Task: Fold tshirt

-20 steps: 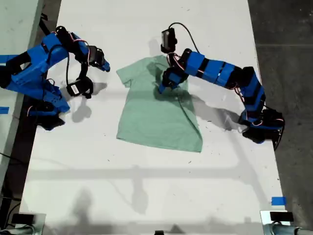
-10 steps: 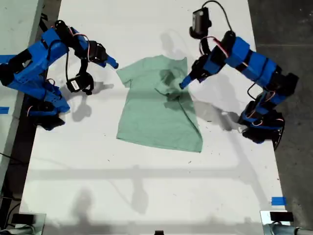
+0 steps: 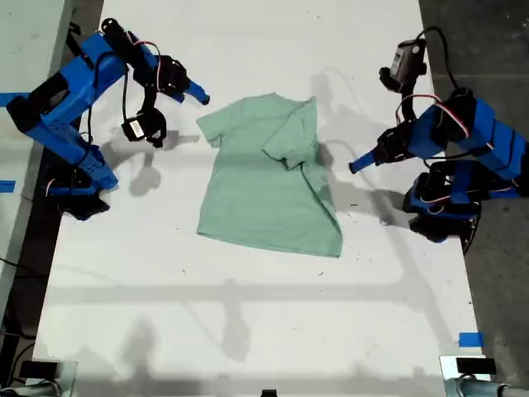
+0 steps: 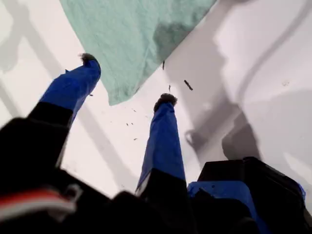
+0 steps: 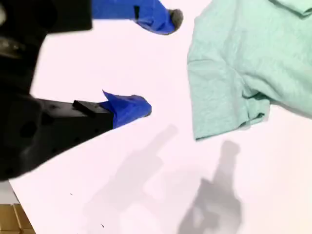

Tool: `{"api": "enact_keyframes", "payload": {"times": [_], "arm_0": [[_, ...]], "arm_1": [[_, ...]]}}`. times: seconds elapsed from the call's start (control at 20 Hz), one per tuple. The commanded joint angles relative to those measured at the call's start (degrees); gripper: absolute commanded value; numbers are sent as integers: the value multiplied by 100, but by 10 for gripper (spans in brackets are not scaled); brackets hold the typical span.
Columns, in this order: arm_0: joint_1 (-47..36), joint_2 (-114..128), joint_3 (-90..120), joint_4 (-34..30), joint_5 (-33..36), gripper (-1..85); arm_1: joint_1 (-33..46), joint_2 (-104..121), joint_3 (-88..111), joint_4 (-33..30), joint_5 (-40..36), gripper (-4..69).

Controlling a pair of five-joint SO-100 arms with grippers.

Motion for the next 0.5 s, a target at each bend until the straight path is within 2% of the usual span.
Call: {"api": "enact_keyframes", "payload": {"times": [0.0,0.25,0.45], "arm_0": [[-229,-554,-396,-229,141,248],[-483,-2171,-721,-967,308,256],[-642,-3771,-1723,-1046,387,250]], "arm_1": [[-202,176,0,-220,132,258],[-413,220,18,-290,246,246],[-606,439,97,-290,413,237]]}}
